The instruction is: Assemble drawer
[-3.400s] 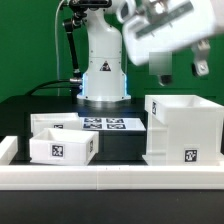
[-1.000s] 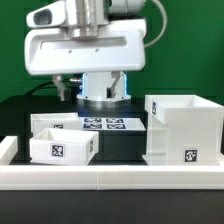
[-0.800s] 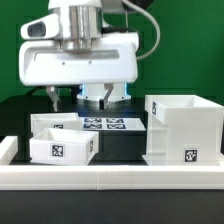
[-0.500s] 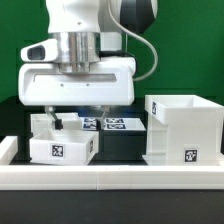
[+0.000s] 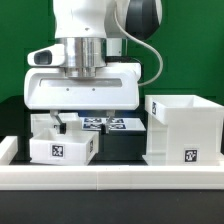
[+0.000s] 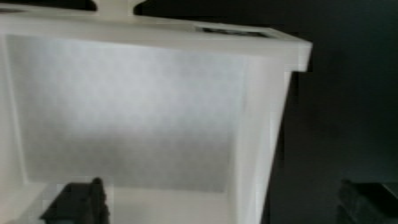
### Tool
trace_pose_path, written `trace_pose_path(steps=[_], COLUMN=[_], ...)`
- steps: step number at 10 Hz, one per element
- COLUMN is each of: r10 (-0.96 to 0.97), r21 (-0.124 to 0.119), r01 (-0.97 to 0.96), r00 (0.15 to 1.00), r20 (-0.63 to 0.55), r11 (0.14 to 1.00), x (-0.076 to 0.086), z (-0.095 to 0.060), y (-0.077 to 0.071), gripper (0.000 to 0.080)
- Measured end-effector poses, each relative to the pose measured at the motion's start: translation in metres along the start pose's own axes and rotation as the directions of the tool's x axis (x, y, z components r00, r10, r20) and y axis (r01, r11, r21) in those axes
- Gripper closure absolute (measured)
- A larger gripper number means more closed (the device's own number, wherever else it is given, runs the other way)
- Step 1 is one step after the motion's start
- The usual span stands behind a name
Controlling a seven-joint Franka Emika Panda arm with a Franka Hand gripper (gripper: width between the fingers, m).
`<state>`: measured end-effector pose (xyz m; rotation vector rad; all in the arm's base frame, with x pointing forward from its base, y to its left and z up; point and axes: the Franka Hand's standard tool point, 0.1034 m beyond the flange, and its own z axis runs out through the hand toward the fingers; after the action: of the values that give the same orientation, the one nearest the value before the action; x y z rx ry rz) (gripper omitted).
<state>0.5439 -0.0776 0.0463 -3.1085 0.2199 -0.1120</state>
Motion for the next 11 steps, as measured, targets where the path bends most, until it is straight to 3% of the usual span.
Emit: trace_pose_path(steps=[3,9,10,11], r10=[-0.009,-0.023,-0.022,-0.022], r21=[-0.018,-0.024,-0.024,-0.024], r01=[0.009,0.022,0.022,0.022], r00=[1.0,1.0,1.0,1.0], r20=[-0.015,-0.006,-0.003,-0.001], r11=[1.0,0.999,0.999,0.999], x=[-0.01,-0.022,-0.024,-0.025], z=[0.024,0.039,0.04,0.04], y=[0.001,-0.004,-0.003,-0.003], gripper=[0.015,0.015,0.0246,0.0441])
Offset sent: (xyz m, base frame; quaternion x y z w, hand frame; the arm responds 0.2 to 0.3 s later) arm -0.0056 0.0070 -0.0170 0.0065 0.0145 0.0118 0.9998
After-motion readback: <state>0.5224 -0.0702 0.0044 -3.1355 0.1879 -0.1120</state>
